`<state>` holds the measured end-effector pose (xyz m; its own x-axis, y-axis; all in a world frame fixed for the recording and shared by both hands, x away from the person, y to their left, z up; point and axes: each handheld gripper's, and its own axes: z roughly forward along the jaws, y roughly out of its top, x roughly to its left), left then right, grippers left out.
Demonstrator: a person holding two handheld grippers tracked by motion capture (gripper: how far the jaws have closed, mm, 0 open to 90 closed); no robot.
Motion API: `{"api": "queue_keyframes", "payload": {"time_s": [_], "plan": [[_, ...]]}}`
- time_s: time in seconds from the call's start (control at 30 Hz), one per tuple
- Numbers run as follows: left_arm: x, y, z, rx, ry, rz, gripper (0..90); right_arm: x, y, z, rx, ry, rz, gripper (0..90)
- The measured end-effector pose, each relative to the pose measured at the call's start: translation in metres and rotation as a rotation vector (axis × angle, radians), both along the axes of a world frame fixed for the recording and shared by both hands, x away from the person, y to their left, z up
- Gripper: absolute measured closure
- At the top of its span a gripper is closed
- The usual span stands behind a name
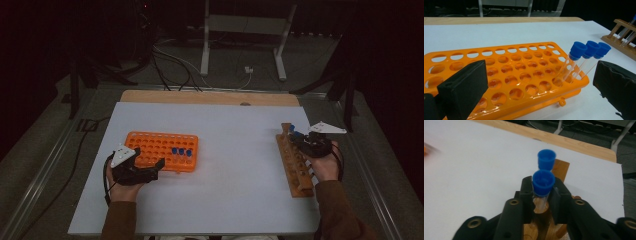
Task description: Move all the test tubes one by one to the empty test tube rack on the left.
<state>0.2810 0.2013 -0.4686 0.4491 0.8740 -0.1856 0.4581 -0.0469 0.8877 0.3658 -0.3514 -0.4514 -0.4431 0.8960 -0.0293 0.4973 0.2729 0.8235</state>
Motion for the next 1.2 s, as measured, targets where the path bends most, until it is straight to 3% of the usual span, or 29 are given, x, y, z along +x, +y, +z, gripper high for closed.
{"api": "queue_keyframes", "payload": {"time_s": [0.17,0.67,0.97,1.2], "plan": [[0.0,-0.001,-0.001,0.004,0.004,-0.001,0.6,0.0,0.007,0.0,-0.037,-0.008,0.008,75.3],[-0.001,-0.001,0.0,0.007,0.003,0.007,0.6,0.0,0.004,0.0,-0.014,0.018,0.004,76.7],[-0.001,-0.002,-0.001,0.01,0.007,0.004,0.6,-0.007,0.001,0.012,-0.008,-0.027,-0.002,76.7],[-0.001,-0.003,-0.002,0.012,0.009,0.004,0.6,-0.01,-0.001,0.022,-0.006,-0.032,0.004,76.7]]}}
